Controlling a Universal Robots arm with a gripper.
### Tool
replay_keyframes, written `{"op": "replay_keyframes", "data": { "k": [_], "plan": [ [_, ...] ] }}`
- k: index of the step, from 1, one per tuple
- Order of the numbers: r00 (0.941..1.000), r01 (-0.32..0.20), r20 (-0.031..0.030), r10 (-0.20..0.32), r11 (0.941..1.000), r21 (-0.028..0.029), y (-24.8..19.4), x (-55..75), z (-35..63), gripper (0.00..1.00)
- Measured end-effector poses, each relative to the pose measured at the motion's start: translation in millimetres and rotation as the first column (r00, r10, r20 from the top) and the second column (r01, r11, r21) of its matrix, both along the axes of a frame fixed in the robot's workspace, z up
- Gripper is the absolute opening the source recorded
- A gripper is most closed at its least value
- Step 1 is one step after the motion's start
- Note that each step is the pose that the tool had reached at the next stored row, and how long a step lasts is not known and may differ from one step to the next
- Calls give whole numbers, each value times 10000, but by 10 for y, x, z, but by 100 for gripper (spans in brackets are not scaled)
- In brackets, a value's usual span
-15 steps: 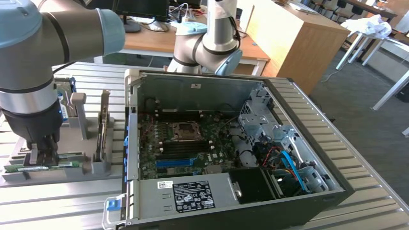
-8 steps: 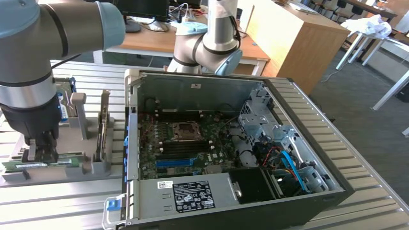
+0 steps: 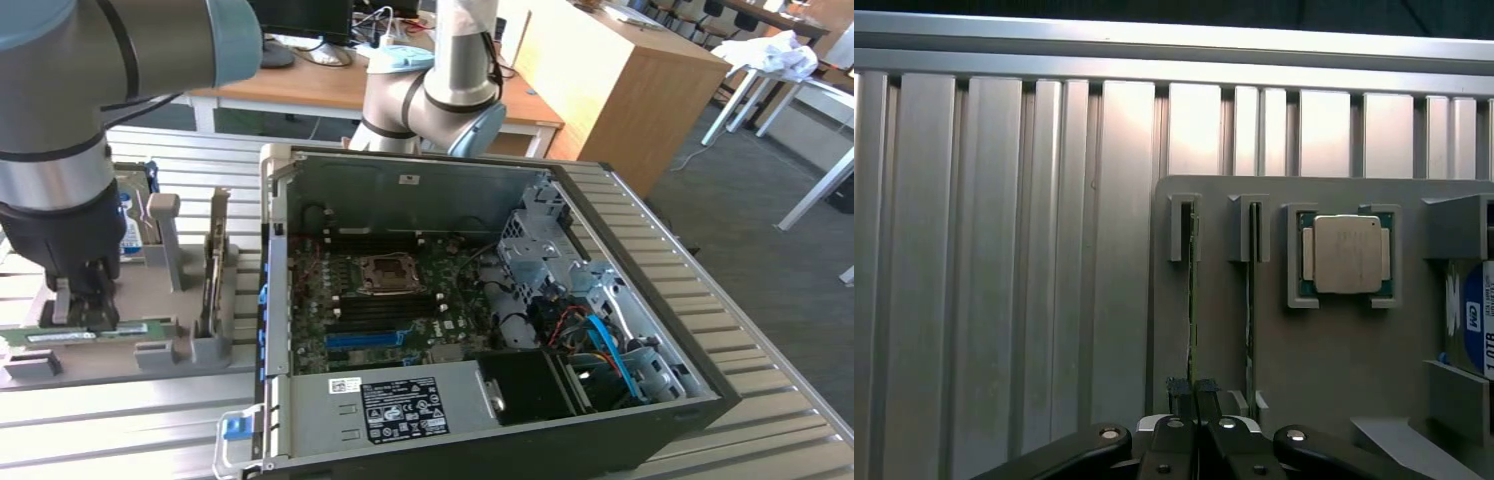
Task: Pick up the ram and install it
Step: 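Pick up the ram and move it above insertion slot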
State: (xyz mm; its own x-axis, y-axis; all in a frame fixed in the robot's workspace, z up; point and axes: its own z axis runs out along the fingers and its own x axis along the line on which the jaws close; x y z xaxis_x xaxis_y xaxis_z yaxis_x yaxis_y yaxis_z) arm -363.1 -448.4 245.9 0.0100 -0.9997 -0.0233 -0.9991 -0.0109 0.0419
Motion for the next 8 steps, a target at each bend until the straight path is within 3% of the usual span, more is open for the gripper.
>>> {"op": "replay_keyframes", "data": {
  "k": [8],
  "plan": [
    [10000,0,0,0,10000,0,0,5,179,11]
  ]
}}
